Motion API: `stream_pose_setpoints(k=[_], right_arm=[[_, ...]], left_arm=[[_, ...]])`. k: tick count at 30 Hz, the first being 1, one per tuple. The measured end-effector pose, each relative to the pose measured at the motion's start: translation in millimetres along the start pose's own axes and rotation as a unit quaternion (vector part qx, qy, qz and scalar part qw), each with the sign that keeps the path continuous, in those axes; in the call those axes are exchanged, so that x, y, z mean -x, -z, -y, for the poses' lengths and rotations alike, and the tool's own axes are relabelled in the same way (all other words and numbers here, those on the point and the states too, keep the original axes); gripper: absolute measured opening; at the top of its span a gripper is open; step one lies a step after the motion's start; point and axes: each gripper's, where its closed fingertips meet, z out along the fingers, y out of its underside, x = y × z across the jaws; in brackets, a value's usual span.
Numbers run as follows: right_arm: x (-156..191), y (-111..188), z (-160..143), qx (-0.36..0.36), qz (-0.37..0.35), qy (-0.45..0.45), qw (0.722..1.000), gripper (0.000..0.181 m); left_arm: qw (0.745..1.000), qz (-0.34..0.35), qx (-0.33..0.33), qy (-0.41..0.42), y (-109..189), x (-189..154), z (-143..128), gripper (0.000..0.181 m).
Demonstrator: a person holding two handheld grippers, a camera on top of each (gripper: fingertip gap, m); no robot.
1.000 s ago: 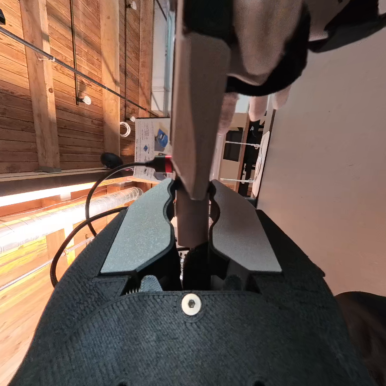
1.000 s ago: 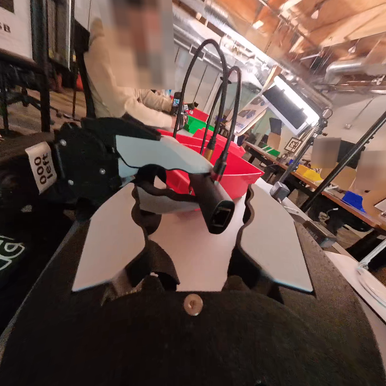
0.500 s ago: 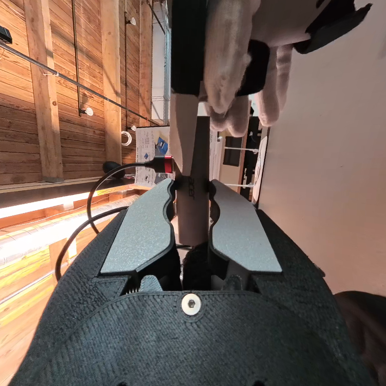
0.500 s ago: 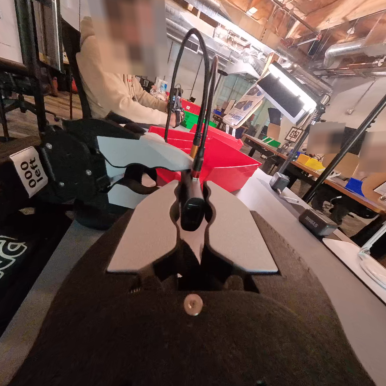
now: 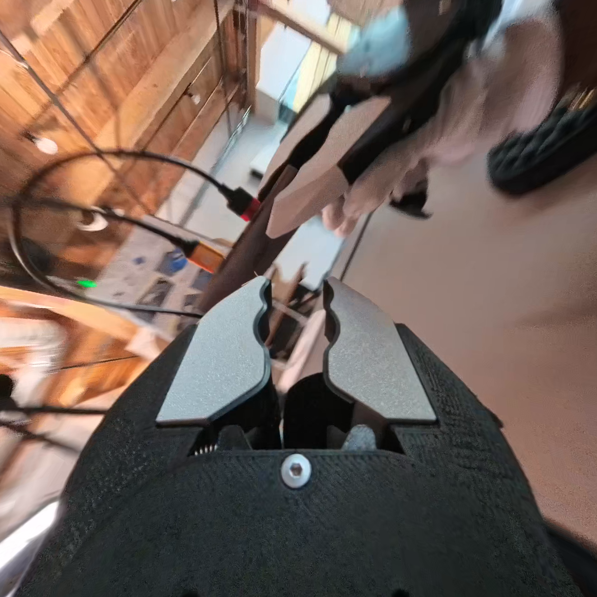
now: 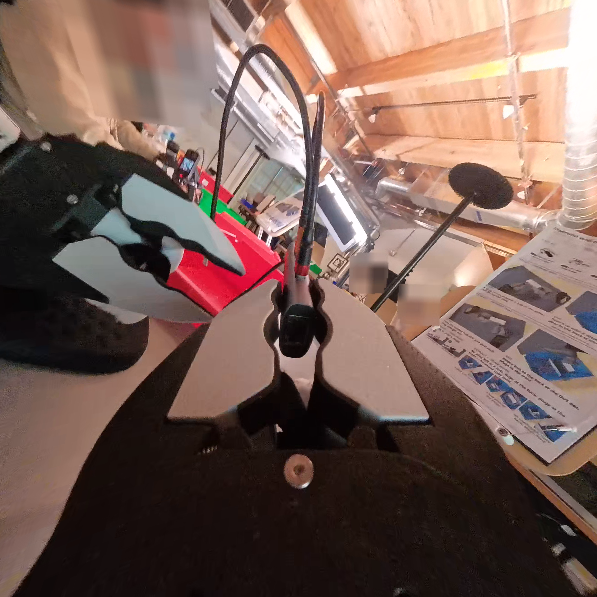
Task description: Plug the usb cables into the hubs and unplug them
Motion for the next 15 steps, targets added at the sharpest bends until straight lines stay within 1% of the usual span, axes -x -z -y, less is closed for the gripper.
stream_pose_setpoints(k=[1,2,3,4,6,8,9,10,13,15], right_arm=[[-4.8,2.6,5.8,-0.021,-0.007,-0.019,1.000,0.017],[-8.8,5.3,12.0,-0.045,-0.010,-0.044,0.998,0.017],[-12.2,8.3,18.0,-0.070,-0.008,-0.073,0.995,0.017],[-15.3,11.0,23.0,-0.093,-0.006,-0.103,0.990,0.017],[-18.1,15.0,30.6,-0.130,0.011,-0.158,0.979,0.017],[-13.8,16.5,36.8,-0.158,0.051,-0.215,0.962,0.017],[-9.7,16.3,39.0,-0.167,0.073,-0.239,0.954,0.017],[-4.9,15.4,40.0,-0.168,0.094,-0.257,0.947,0.017],[14.4,9.5,35.7,-0.139,0.150,-0.283,0.937,0.017],[27.6,6.2,31.7,-0.116,0.179,-0.283,0.935,0.017]], left_arm=[[0.998,-0.026,-0.029,0.058,0.8,-1.9,6.4,0.029],[0.989,-0.057,-0.058,0.121,1.5,-4.6,12.8,0.030],[0.975,-0.089,-0.086,0.186,2.3,-6.8,18.5,0.030],[0.955,-0.112,-0.110,0.252,2.8,-6.5,22.7,0.032],[0.900,-0.146,-0.151,0.381,2.6,-1.6,27.5,0.040],[0.841,-0.181,-0.191,0.474,4.5,2.1,31.7,0.046],[0.820,-0.187,-0.197,0.503,4.3,4.1,30.9,0.047],[0.810,-0.188,-0.202,0.518,4.5,6.3,30.1,0.047],[0.806,-0.181,-0.231,0.514,9.2,11.1,35.5,0.046],[0.798,-0.185,-0.243,0.520,10.5,10.3,39.3,0.043]])
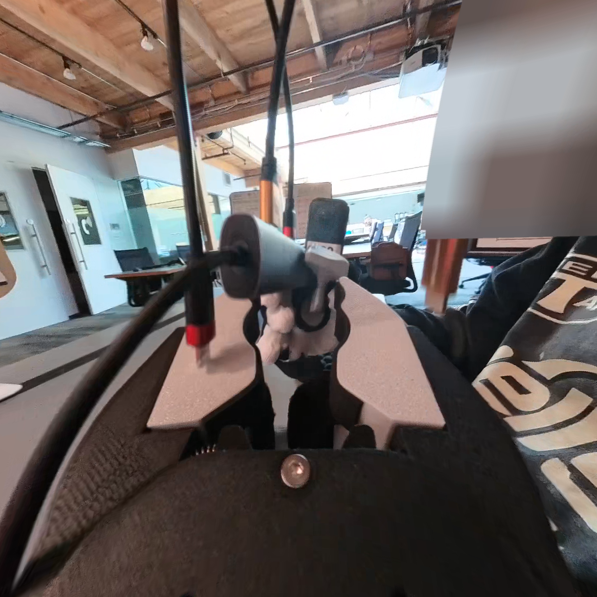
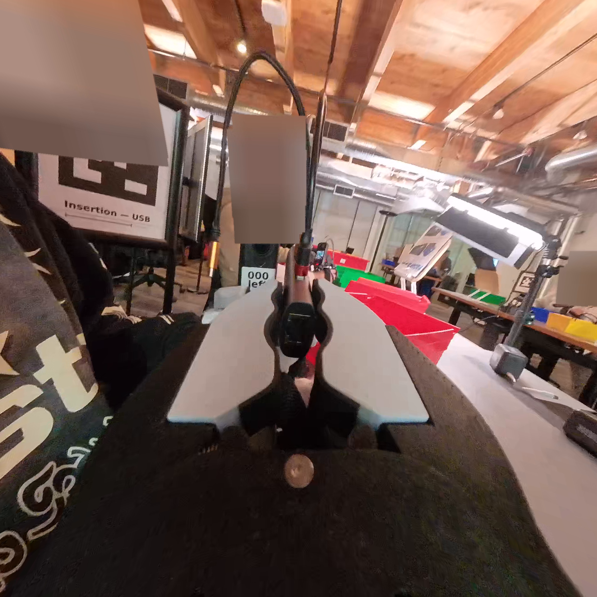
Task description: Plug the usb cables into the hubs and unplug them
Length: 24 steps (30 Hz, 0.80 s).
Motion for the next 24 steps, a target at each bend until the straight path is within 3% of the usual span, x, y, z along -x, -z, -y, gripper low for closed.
stream_pose_setpoints(k=[5,12,18,24], right_arm=[[5.4,-4.7,-12.7,0.032,0.017,-0.017,0.999,0.017],[10.2,-7.2,-28.1,0.074,0.035,-0.048,0.996,0.017],[-2.8,-1.3,-9.0,0.016,0.005,-0.071,0.997,0.017],[-1.4,-2.4,-19.6,0.052,0.010,-0.095,0.994,0.008]], left_arm=[[0.999,0.008,-0.014,0.031,4.5,6.5,1.9,0.021],[0.998,-0.013,-0.021,0.058,10.4,4.8,4.8,0.018],[0.993,-0.001,0.002,0.116,13.3,14.2,-5.2,0.018],[0.992,-0.006,0.007,0.125,12.1,12.7,-7.7,0.018]])
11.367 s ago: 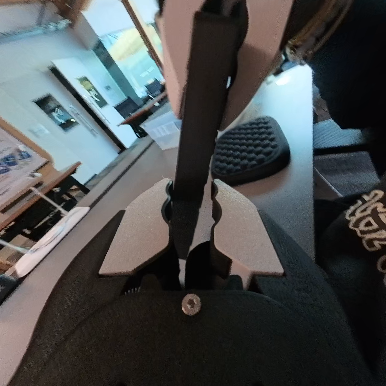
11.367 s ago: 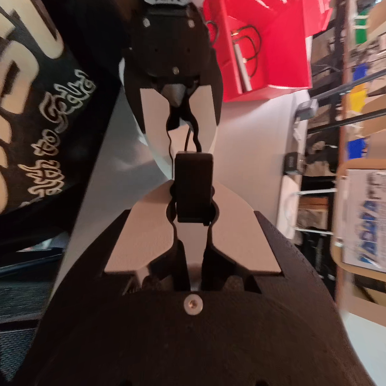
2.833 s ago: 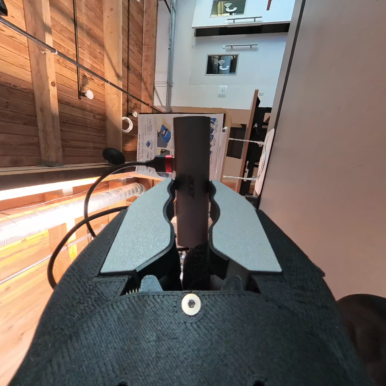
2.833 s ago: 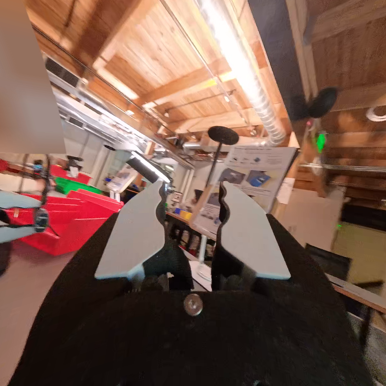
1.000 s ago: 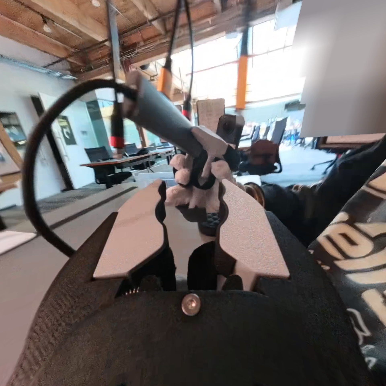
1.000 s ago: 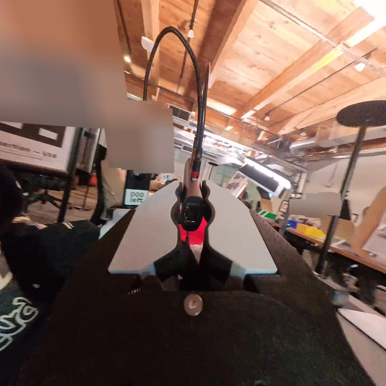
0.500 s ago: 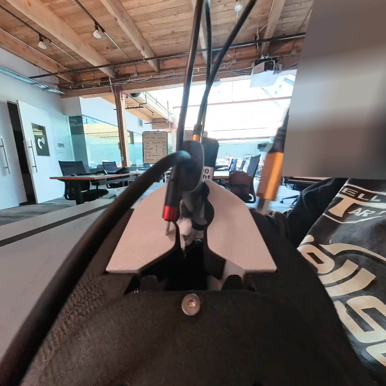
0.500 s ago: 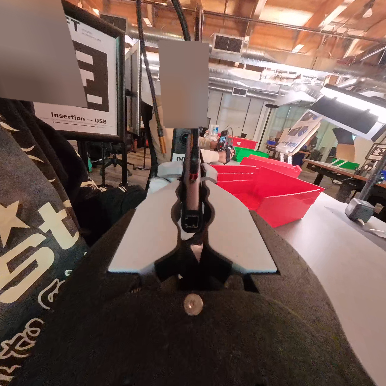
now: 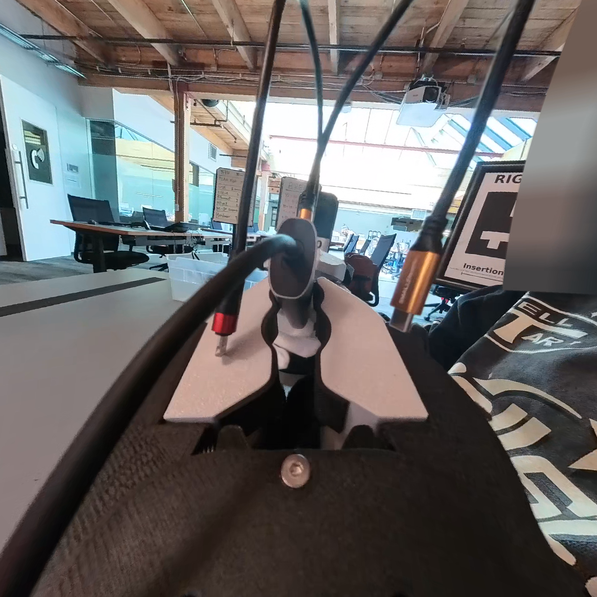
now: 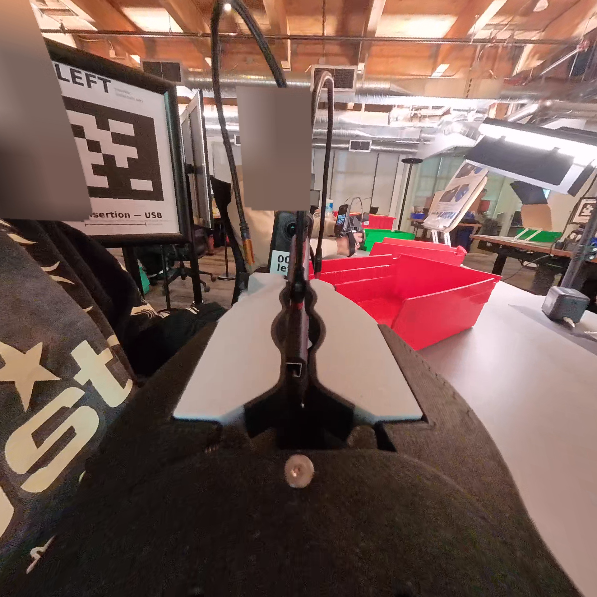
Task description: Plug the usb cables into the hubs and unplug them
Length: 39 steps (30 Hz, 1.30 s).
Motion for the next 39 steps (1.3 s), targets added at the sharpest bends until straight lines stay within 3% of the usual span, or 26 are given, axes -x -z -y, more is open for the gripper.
stream_pose_setpoints(k=[4,8,14,16,18,20,21,23,26,28,32,33,36,39], right_arm=[[3.3,-6.8,-5.8,0.009,0.007,-0.028,1.000,0.008],[11.4,-17.8,-0.6,-0.028,0.017,-0.057,0.998,0.008],[3.7,-15.8,-4.5,-0.017,0.010,-0.090,0.996,0.008],[-9.3,-7.7,4.2,-0.034,-0.023,-0.090,0.995,0.012],[-25.2,7.2,19.2,-0.063,-0.071,-0.070,0.993,0.015],[-16.7,17.6,38.8,-0.085,-0.078,0.018,0.993,0.012],[-5.8,17.3,43.3,-0.075,-0.074,0.081,0.991,0.009],[9.1,3.1,27.6,0.018,-0.062,0.142,0.988,0.008],[-4.7,-12.2,-17.7,0.185,-0.110,0.082,0.973,0.021],[-3.6,-17.3,-22.1,0.177,-0.116,0.058,0.976,0.025],[-11.7,-13.8,-24.8,0.173,-0.129,0.025,0.976,0.016],[-15.3,-11.3,-25.6,0.182,-0.139,0.035,0.973,0.011],[-26.6,-2.6,-21.2,0.223,-0.189,0.110,0.950,0.031],[-19.5,2.1,-27.1,0.281,-0.177,0.124,0.935,0.031]], left_arm=[[0.999,-0.022,0.025,0.010,-7.9,-6.4,-10.3,0.023],[0.998,-0.042,0.037,-0.003,-10.2,-14.6,-13.4,0.021],[0.998,-0.019,0.063,0.007,-7.1,-7.2,-17.7,0.019],[0.997,0.007,0.070,0.017,-4.6,1.3,-18.9,0.019],[0.996,0.036,0.074,0.028,-1.4,10.6,-19.2,0.019],[0.993,0.062,0.092,0.034,0.1,18.4,-23.6,0.019],[0.992,0.070,0.105,0.033,-0.4,20.3,-27.2,0.019],[0.988,0.074,0.136,0.021,-3.3,20.0,-35.9,0.018],[0.979,0.087,0.182,-0.009,-6.8,19.8,-48.5,0.017],[0.976,0.093,0.198,-0.021,-7.2,20.2,-52.9,0.020],[0.971,0.101,0.217,-0.018,-5.8,23.4,-58.5,0.018],[0.969,0.104,0.225,-0.020,-6.0,23.9,-60.5,0.018],[0.954,0.121,0.269,-0.049,-7.0,26.1,-73.0,0.018],[0.944,0.125,0.295,-0.075,-7.3,25.6,-80.3,0.019]])
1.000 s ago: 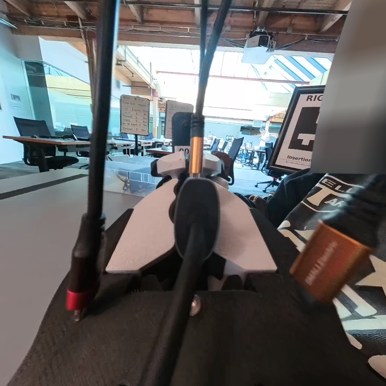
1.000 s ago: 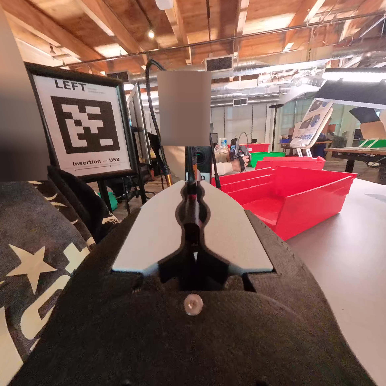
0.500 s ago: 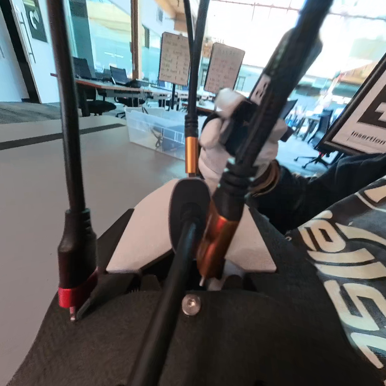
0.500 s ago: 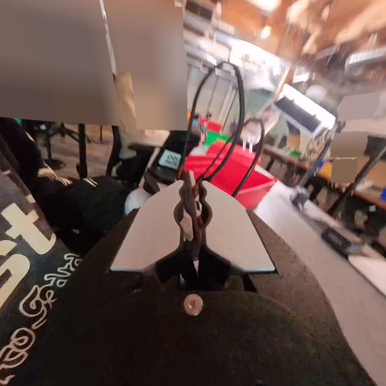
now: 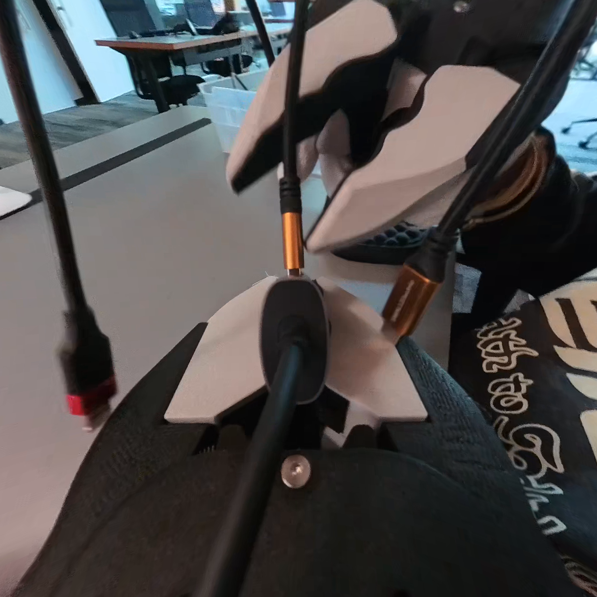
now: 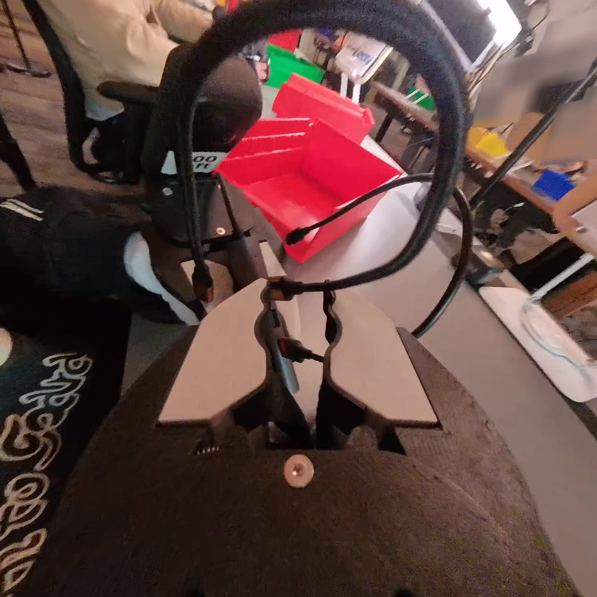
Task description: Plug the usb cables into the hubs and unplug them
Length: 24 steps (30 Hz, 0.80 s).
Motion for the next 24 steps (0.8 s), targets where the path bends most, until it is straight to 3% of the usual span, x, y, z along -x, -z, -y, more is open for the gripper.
stream_pose_setpoints(k=[3,7,11,17,22,24], right_arm=[[24.8,-3.8,-16.9,0.044,0.102,-0.041,0.993,0.028],[33.6,4.2,-17.2,0.024,0.179,-0.073,0.981,0.011],[28.1,2.9,-5.8,-0.053,0.206,-0.133,0.968,0.009],[4.4,15.3,28.2,-0.235,0.235,-0.292,0.897,0.008],[7.3,18.2,30.4,-0.229,0.241,-0.282,0.900,0.008],[10.9,18.5,31.2,-0.222,0.246,-0.278,0.902,0.008]], left_arm=[[0.999,-0.029,0.029,-0.036,-4.2,-12.2,-7.8,0.018],[0.997,-0.047,0.034,-0.047,-4.4,-17.9,-8.9,0.020],[0.998,-0.061,-0.008,-0.024,2.3,-17.2,1.9,0.020],[0.985,-0.095,-0.145,-0.001,23.9,-19.9,34.4,0.032],[0.980,-0.119,-0.160,0.023,25.9,-23.0,38.2,0.027],[0.977,-0.129,-0.163,0.042,26.8,-23.2,39.1,0.017]])
